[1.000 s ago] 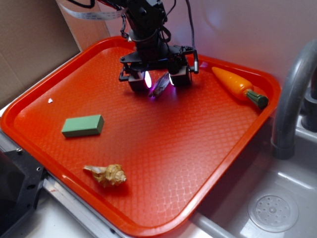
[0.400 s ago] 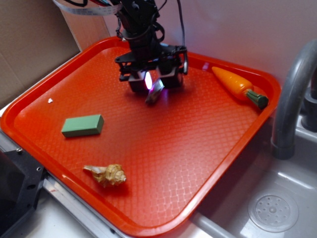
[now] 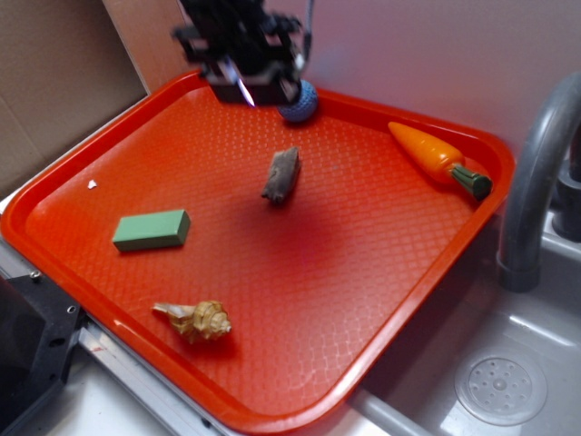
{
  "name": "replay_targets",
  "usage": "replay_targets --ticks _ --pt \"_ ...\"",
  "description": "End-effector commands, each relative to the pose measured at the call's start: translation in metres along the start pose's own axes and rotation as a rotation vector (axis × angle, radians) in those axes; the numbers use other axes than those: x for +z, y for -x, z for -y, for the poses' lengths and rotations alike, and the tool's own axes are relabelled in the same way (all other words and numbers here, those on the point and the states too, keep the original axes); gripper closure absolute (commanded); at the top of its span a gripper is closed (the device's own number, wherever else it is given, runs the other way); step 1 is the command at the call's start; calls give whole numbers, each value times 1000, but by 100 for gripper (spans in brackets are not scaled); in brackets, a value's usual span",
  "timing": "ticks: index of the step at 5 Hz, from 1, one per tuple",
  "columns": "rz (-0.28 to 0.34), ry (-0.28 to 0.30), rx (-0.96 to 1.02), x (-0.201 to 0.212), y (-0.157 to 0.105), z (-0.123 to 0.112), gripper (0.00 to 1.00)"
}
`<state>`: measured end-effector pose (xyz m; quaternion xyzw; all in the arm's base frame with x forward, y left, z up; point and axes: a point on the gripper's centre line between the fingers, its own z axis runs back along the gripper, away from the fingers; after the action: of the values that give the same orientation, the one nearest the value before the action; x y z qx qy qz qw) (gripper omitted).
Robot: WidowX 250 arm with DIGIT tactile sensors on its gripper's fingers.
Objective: Grab the wood chip.
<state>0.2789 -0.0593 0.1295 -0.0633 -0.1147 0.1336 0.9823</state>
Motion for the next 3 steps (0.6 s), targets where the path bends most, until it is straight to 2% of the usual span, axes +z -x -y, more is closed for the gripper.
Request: replay_targets --ticks 1,2,3 --pt "41 23 -51 103 -32 5 100" --pt "0 -61 45 60 -33 -2 0" --pt "-82 -119 91 17 -28 -11 0"
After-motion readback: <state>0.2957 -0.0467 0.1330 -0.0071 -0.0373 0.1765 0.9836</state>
